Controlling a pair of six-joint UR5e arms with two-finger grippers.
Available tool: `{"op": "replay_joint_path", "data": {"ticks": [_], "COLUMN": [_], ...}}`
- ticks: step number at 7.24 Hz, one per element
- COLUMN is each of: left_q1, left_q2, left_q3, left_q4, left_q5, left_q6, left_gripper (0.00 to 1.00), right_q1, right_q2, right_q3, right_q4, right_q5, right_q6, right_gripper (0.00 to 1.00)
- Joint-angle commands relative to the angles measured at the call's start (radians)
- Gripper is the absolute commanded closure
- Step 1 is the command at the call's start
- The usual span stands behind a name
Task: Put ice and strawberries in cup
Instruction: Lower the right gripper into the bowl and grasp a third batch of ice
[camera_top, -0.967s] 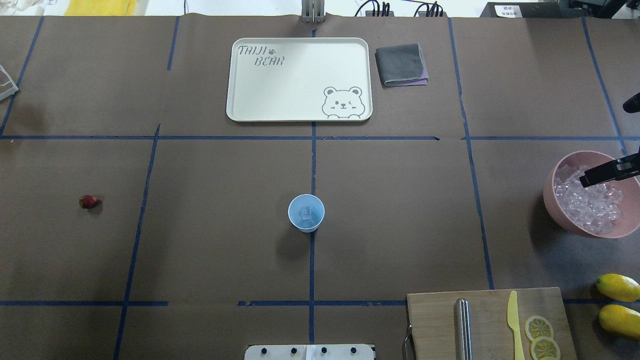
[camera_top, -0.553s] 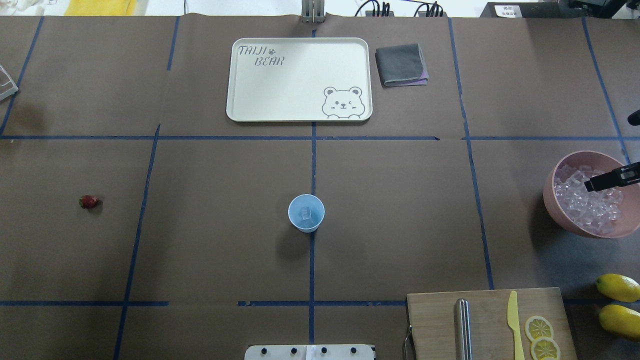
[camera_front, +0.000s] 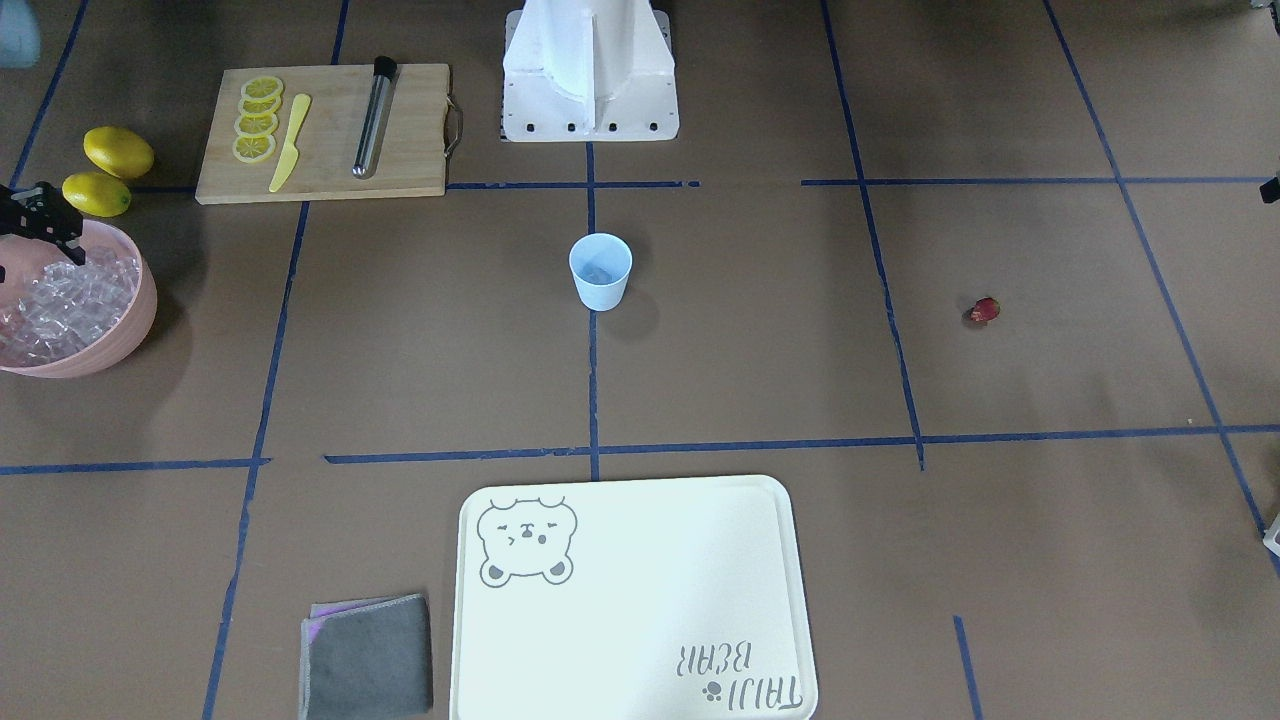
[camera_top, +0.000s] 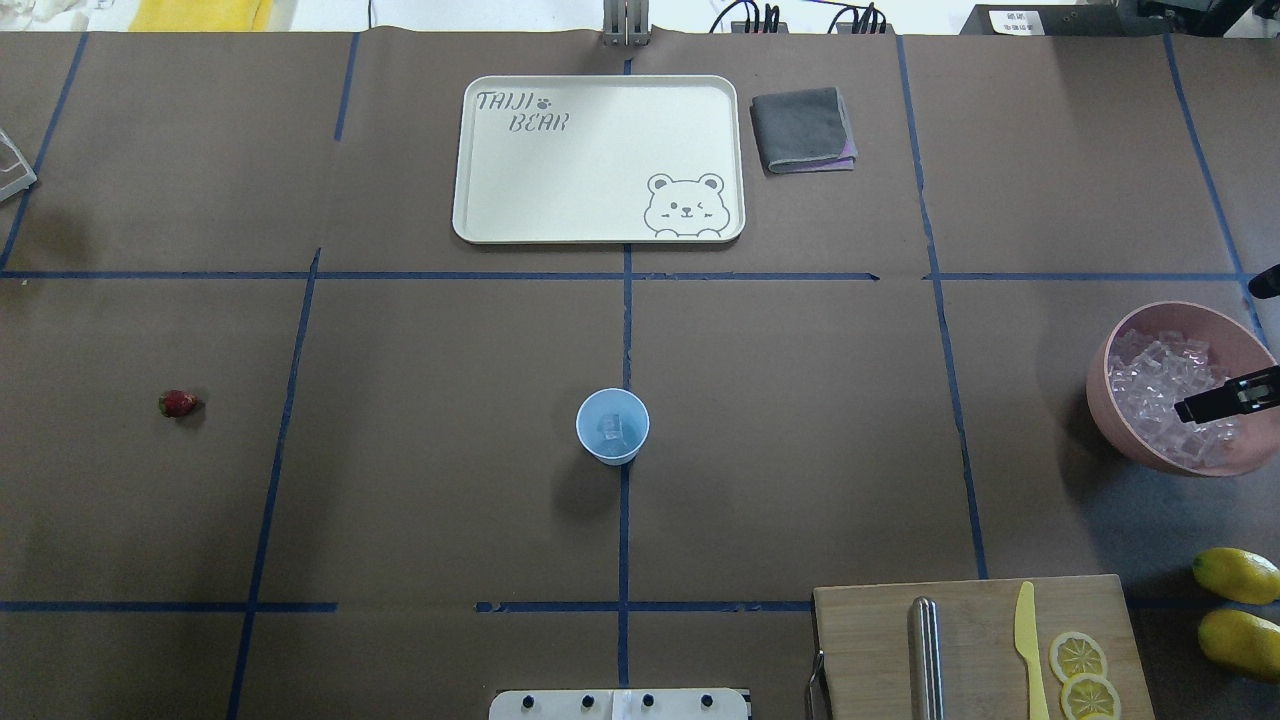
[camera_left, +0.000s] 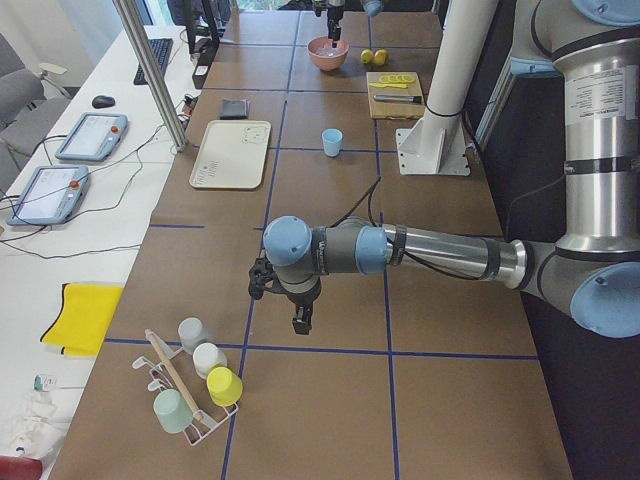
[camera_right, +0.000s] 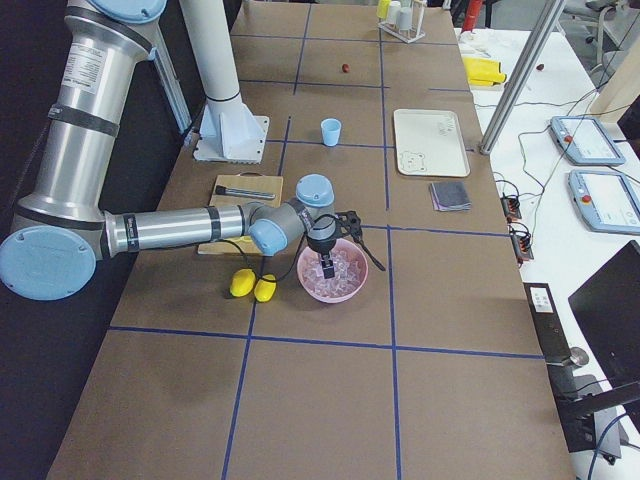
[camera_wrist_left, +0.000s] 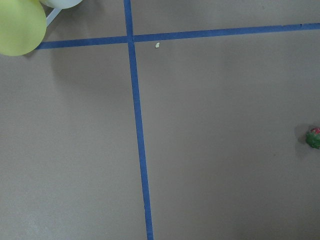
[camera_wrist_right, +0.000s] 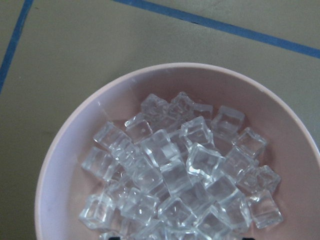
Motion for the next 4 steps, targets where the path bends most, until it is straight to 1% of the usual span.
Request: {"op": "replay_joint_path", "data": {"ticks": [1,2,3,4], "left_q1": [-0.001,0.001,-0.001,-0.001], "left_q2": [0.0,0.0,0.0,0.0], "left_q3": [0.0,-0.002,0.0,-0.002], "left_q4": [0.0,0.0,0.0,0.0], "left_q5": [0.0,0.0,0.0,0.0], "left_q6": [0.0,0.0,0.0,0.0], "left_gripper": [0.0,0.0,0.0,0.0], "right_q1": [-0.018,-0.019,-0.022,-0.024], "right_q2": [-0.017,-0.02,-0.023,-0.023], "right_q3": [-0.004,-0.004,-0.004,-0.006], "right_q4": [0.001,-0.001,-0.002,-0.004], "right_q5": [-0.001,-0.001,-0.001,-0.001], "right_q6": [0.0,0.0,0.0,0.0], "right_gripper": [0.19,0.23,0.32,0.49]}}
